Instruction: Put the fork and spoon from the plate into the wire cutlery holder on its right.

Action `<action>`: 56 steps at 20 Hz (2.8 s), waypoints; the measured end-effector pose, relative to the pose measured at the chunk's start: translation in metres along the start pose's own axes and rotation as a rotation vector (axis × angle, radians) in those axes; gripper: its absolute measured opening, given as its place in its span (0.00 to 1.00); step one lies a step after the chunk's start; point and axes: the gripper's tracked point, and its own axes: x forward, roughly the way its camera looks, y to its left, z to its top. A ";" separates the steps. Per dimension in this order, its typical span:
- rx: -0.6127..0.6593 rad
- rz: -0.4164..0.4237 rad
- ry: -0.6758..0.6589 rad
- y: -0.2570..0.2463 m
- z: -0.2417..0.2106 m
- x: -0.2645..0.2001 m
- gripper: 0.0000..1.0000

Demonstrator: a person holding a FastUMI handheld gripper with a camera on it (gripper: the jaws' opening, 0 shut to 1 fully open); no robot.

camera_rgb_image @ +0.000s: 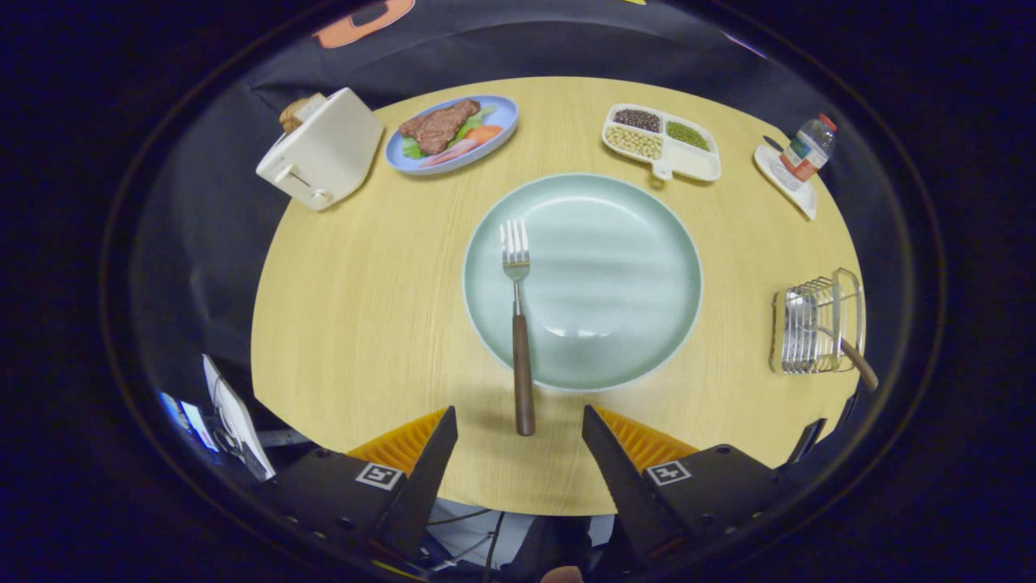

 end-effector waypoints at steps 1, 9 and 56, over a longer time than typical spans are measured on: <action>-0.001 -0.007 0.002 -0.001 0.001 0.005 0.83; 0.037 -0.017 0.073 0.003 -0.007 0.026 0.10; 0.354 -0.018 -0.031 -0.253 -0.038 -0.154 0.07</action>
